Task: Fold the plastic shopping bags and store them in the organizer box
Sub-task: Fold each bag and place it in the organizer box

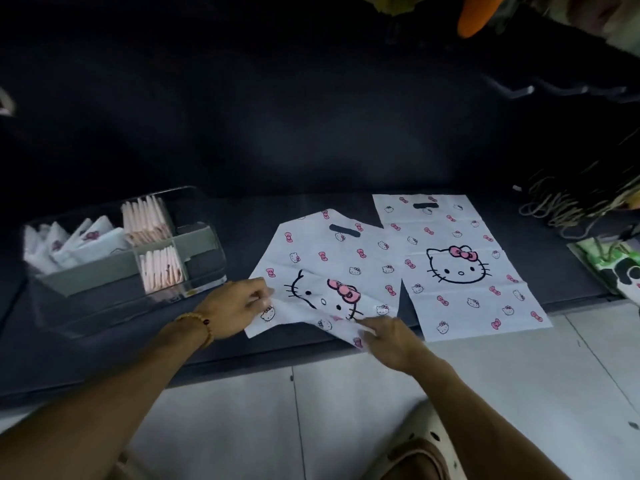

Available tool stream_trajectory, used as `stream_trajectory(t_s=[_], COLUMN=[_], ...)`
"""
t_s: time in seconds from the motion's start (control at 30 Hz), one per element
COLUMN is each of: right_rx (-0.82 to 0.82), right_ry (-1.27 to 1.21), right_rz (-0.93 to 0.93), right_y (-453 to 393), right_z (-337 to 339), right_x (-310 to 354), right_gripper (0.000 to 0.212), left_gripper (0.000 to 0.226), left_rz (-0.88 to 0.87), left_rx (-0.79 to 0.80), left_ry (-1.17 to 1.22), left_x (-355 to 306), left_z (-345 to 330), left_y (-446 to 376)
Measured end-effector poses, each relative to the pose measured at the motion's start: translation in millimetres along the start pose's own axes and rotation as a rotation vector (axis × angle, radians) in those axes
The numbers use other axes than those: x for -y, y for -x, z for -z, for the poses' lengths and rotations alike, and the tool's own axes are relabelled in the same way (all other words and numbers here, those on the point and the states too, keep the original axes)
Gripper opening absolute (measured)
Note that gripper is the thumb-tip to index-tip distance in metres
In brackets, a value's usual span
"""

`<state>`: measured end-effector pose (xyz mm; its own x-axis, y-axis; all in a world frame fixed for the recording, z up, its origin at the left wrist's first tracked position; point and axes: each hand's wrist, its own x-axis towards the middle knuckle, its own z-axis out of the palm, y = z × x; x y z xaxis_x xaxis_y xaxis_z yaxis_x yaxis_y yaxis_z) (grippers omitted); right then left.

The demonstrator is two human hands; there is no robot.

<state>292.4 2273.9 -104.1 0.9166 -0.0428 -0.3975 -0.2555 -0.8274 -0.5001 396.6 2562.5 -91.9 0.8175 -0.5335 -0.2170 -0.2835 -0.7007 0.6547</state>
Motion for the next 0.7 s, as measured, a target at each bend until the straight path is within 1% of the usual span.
stream_trajectory(t_s=[0.07, 0.13, 0.2, 0.23, 0.27, 0.3, 0.33, 0.37, 0.4, 0.43, 0.5, 0.53, 0.63, 0.7], right_rx=[-0.027, -0.083, -0.178, -0.238, -0.294, -0.324, -0.323, -0.318, -0.332, -0.352, -0.376, -0.366, -0.365, -0.405], right_ry=[-0.194, -0.37, -0.573, -0.675, -0.784, -0.892, -0.972, -1.007, -0.999, -0.96, -0.817, -0.727, -0.557, -0.499], right_rz=[-0.129, -0.218, -0.272, -0.289, -0.289, -0.269, -0.252, -0.257, -0.282, -0.313, -0.353, -0.36, -0.405, -0.396], right_y=[-3.6, -2.8, -1.8, -1.1, -1.4, -2.5, -3.8, -6.4, -9.5, -13.0, -25.1, -32.2, -52.5, -63.8], right_z=[15.9, 30.1, 37.8, 40.6, 42.2, 42.8, 41.8, 38.8, 35.3, 31.4, 20.9, 14.6, -1.9, -7.7], right_x=[3.9, 7.9, 10.6, 13.0, 14.8, 16.8, 19.0, 22.2, 25.7, 28.4, 27.0, 25.1, 20.4, 17.7], right_gripper=[0.019, 0.025, 0.018, 0.014, 0.014, 0.019, 0.025, 0.026, 0.021, 0.02, 0.029, 0.03, 0.013, 0.016], left_gripper=[0.02, 0.018, 0.015, 0.015, 0.015, 0.014, 0.014, 0.015, 0.015, 0.015, 0.018, 0.022, 0.044, 0.059], left_rz=[0.051, 0.096, 0.152, 0.18, 0.21, 0.246, 0.292, 0.345, 0.401, 0.452, 0.534, 0.555, 0.531, 0.55], left_rx=[-0.082, -0.177, -0.257, -0.289, -0.312, -0.329, -0.341, -0.35, -0.354, -0.357, -0.381, -0.411, -0.52, -0.538], left_ry=[0.149, 0.262, 0.399, 0.458, 0.505, 0.547, 0.578, 0.594, 0.607, 0.627, 0.647, 0.602, 0.278, 0.21], left_x=[-0.1, -3.2, -5.4, -5.8, -5.7, -5.2, -2.7, 1.0, 6.2, 12.1, 21.3, 24.1, 24.4, 24.0], left_z=[2.4, 4.6, 6.2, 6.8, 6.9, 6.3, 5.0, 2.6, -0.7, -4.4, -12.3, -15.6, -20.7, -21.8], left_y=[1.4, 0.8, -1.2, -3.3, -5.3, -7.8, -10.5, -12.7, -14.2, -15.3, -17.0, -17.9, -18.1, -15.8])
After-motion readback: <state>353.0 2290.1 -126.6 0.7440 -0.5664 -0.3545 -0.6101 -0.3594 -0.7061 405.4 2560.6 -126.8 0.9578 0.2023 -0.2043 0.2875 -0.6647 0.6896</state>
